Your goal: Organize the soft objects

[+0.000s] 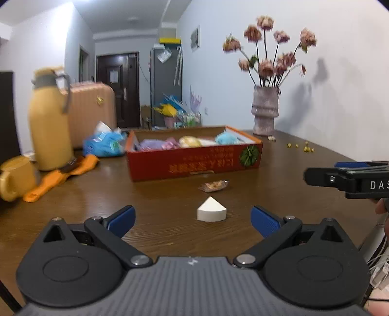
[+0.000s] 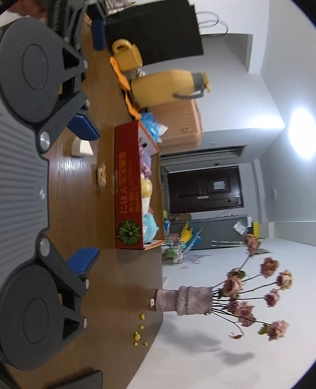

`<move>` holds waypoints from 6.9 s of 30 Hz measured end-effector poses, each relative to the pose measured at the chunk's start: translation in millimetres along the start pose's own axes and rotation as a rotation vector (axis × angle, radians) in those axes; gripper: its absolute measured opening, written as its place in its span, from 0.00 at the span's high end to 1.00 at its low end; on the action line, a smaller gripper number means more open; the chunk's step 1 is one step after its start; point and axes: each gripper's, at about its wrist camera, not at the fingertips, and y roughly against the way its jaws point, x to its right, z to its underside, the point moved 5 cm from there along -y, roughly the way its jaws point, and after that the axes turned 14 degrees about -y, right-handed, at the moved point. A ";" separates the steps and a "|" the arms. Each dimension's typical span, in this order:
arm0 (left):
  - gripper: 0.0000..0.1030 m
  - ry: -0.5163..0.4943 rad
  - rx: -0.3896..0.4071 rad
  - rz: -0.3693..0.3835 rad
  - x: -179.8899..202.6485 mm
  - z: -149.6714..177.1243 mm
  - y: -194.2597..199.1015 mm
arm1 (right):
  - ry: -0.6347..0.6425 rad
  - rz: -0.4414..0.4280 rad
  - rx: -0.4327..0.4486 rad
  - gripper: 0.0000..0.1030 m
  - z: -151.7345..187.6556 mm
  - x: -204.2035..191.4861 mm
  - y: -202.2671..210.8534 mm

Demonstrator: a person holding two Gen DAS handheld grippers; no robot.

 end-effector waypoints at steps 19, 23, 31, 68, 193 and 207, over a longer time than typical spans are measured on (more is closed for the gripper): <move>0.71 0.189 -0.152 0.087 -32.8 -3.6 -102.5 | 0.016 -0.033 -0.214 0.21 -17.8 -14.2 -161.8; 0.70 0.267 -0.146 -0.006 -74.4 -1.6 -94.4 | 0.066 -0.020 -0.274 0.27 -4.8 -35.8 -200.6; 0.70 0.319 -0.163 -0.066 -96.2 3.1 -87.7 | 0.048 0.010 -0.293 0.56 4.5 -40.7 -217.8; 0.70 0.123 0.036 -0.012 -36.9 -83.0 -21.5 | -0.004 -0.118 -0.055 0.63 -39.1 -16.8 -37.1; 0.00 0.022 0.164 -0.239 -29.7 26.1 149.4 | 0.013 -0.017 0.142 0.06 48.6 -25.3 102.4; 0.00 0.024 0.165 -0.243 -31.9 28.4 150.4 | 0.008 -0.038 0.133 0.06 48.9 -26.9 102.4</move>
